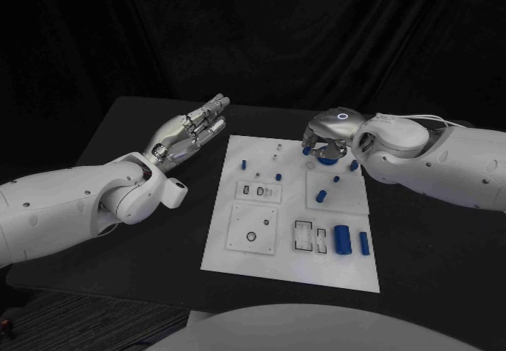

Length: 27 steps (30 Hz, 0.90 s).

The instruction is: Assemble the parts on the task board

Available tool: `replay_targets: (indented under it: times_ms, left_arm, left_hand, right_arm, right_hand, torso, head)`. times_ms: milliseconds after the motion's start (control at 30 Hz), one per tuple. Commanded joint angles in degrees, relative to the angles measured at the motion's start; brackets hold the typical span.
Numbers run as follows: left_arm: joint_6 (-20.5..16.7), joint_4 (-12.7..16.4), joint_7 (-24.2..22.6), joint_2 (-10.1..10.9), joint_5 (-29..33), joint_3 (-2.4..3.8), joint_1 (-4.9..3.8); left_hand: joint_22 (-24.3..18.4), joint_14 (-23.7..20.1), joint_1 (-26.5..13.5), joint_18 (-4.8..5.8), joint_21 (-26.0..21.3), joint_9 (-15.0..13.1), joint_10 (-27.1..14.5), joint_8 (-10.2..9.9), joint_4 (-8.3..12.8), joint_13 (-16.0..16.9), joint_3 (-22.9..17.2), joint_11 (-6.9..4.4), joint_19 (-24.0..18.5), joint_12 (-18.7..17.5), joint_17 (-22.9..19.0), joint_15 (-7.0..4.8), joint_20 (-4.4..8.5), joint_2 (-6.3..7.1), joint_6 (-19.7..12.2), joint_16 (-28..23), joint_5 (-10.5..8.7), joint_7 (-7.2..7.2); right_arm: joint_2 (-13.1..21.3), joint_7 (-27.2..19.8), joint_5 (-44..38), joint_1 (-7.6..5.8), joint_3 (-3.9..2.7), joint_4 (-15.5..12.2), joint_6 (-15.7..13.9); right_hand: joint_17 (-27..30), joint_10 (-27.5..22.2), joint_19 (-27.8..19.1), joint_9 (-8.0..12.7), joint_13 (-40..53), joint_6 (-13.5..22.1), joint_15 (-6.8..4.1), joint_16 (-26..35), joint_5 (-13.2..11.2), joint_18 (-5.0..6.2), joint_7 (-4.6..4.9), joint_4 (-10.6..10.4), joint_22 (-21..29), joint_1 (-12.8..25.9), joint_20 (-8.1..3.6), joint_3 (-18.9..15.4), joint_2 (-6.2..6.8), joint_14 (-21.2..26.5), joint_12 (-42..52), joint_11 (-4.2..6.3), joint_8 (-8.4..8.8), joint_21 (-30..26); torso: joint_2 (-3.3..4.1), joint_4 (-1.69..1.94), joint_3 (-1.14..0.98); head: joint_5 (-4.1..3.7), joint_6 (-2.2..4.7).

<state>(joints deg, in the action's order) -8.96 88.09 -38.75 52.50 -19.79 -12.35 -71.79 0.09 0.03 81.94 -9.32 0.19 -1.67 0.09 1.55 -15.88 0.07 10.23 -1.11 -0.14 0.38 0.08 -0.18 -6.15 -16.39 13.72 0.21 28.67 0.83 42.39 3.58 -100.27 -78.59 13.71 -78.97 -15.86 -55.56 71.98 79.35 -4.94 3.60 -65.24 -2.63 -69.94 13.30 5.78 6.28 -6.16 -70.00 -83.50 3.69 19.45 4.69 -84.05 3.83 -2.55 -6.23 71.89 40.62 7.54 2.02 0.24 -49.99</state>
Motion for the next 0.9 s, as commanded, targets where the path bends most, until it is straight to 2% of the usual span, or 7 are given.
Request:
replay_targets:
  times_ms: [33,200,300,433,567,767,900]
  left_arm:
    - [0.8,-0.1,-2.8,-0.3,-0.1,0.06,-0.15]
    - [1.1,-0.4,-2.7,-0.7,-0.1,0.06,-0.15]
    - [1.2,-0.4,-2.6,-0.8,-0.1,0.06,-0.15]
    - [1.2,-0.5,-2.6,-0.8,-0.1,0.06,-0.15]
    - [1.2,-0.6,-2.6,-1.0,-0.1,0.06,-0.15]
    - [1.4,-0.6,-2.5,-1.2,-0.1,0.06,-0.15]
    - [1.5,-0.7,-2.4,-1.3,-0.1,0.06,-0.15]
  left_hand:
    - [-0.1,0.0,0.6,-0.66,-0.2,-0.1,-0.1,0.2,0.0,-0.1,-0.4,0.45,0.1,-0.4,-0.1,0.47,-0.43,0.20,-0.1,-0.2,0.24,0.37]
    - [-0.1,0.0,0.6,-0.73,-0.2,-0.1,-0.1,0.2,0.0,-0.1,-0.5,0.58,0.1,-0.4,-0.1,0.59,-0.71,0.19,-0.1,-0.2,0.25,0.48]
    - [-0.1,0.0,0.6,-0.73,-0.2,-0.1,-0.1,0.2,0.0,-0.1,-0.5,0.58,0.1,-0.4,-0.1,0.59,-0.71,0.19,-0.1,-0.2,0.25,0.48]
    - [-0.1,0.0,0.6,-0.75,-0.2,-0.1,-0.1,0.2,0.0,-0.1,-0.5,0.61,0.1,-0.4,-0.1,0.63,-0.79,0.19,-0.1,-0.2,0.25,0.50]
    - [-0.1,0.0,0.6,-0.75,-0.2,-0.1,-0.1,0.2,0.0,-0.1,-0.5,0.61,0.1,-0.4,-0.1,0.63,-0.79,0.19,-0.1,-0.2,0.25,0.50]
    - [-0.1,0.0,0.6,-0.77,-0.2,-0.1,-0.1,0.2,-0.1,-0.1,-0.6,0.65,0.1,-0.4,-0.1,0.66,-0.89,0.20,-0.1,-0.2,0.24,0.53]
    - [-0.1,0.0,0.6,-0.77,-0.2,-0.1,-0.1,0.2,-0.1,-0.1,-0.6,0.65,0.1,-0.4,-0.1,0.66,-0.89,0.20,-0.1,-0.2,0.24,0.53]
  right_arm:
    - [-1.3,0.7,5.2,-0.36,-0.20,1.3,-1.9]
    - [-4.3,0.7,8.9,-0.66,-0.65,4.3,-2.1]
    - [-6.0,0.6,9.6,-0.72,-0.80,6.2,-2.2]
    - [-8.0,0.4,10.1,-0.73,-0.89,8.5,-1.9]
    - [-9.5,0.1,10.3,-0.70,-0.93,10.2,-1.9]
    - [-10.6,0.0,10.3,-0.64,-0.95,11.4,-1.8]
    - [-11.1,-0.1,10.4,-0.61,-0.95,11.7,-1.4]
  right_hand:
    - [-0.1,0.7,0.5,-1.9,0.0,-1.6,0.66,-0.3,1.0,-0.64,-0.36,0.2,-0.2,0.4,0.27,0.4,0.09,-0.8,-0.1,-0.14,-0.24,0.4]
    - [-0.2,0.8,0.5,-1.9,0.0,-1.6,0.75,-0.3,1.2,-0.66,-0.29,0.3,-0.3,0.4,0.34,0.4,0.12,-0.8,-0.1,-0.21,-0.22,0.4]
    - [-0.1,0.8,0.5,-1.9,0.0,-1.6,0.76,-0.3,1.2,-0.68,-0.28,0.3,-0.4,0.4,0.35,0.4,0.12,-0.8,-0.1,-0.22,-0.22,0.5]
    - [-0.3,0.8,0.5,-1.9,0.0,-1.6,0.78,-0.4,1.2,-0.68,-0.27,0.3,-0.4,0.4,0.36,0.4,0.14,-0.8,-0.1,-0.23,-0.21,0.5]
    - [-0.4,0.8,0.5,-1.9,-0.1,-1.6,0.81,-0.5,1.2,-0.68,-0.24,0.3,-0.4,0.4,0.39,0.4,0.19,-0.8,-0.1,-0.26,-0.19,0.5]
    - [-0.5,0.7,0.5,-1.9,-0.1,-1.4,0.90,-0.6,1.1,-0.68,-0.13,0.3,-0.5,0.5,0.47,0.4,0.27,-0.8,-0.2,-0.37,-0.06,0.5]
    - [-0.6,0.7,0.5,-1.9,-0.1,-1.4,0.94,-0.6,1.0,-0.69,-0.09,0.3,-0.5,0.6,0.53,0.5,0.31,-0.9,-0.3,-0.42,0.02,0.6]
  torso:
    - [0.02,0.00,0.01]
    - [0.23,0.35,-0.10]
    - [0.33,0.55,-0.07]
    - [0.30,0.38,-0.07]
    - [0.27,0.48,-0.07]
    - [0.42,0.70,-0.05]
    - [0.41,0.54,0.00]
  head:
    - [0.07,-0.01]
    - [-0.03,-0.01]
    - [-0.02,0.08]
    - [0.17,0.30]
    - [0.21,0.14]
    - [0.05,0.04]
    - [0.04,0.02]
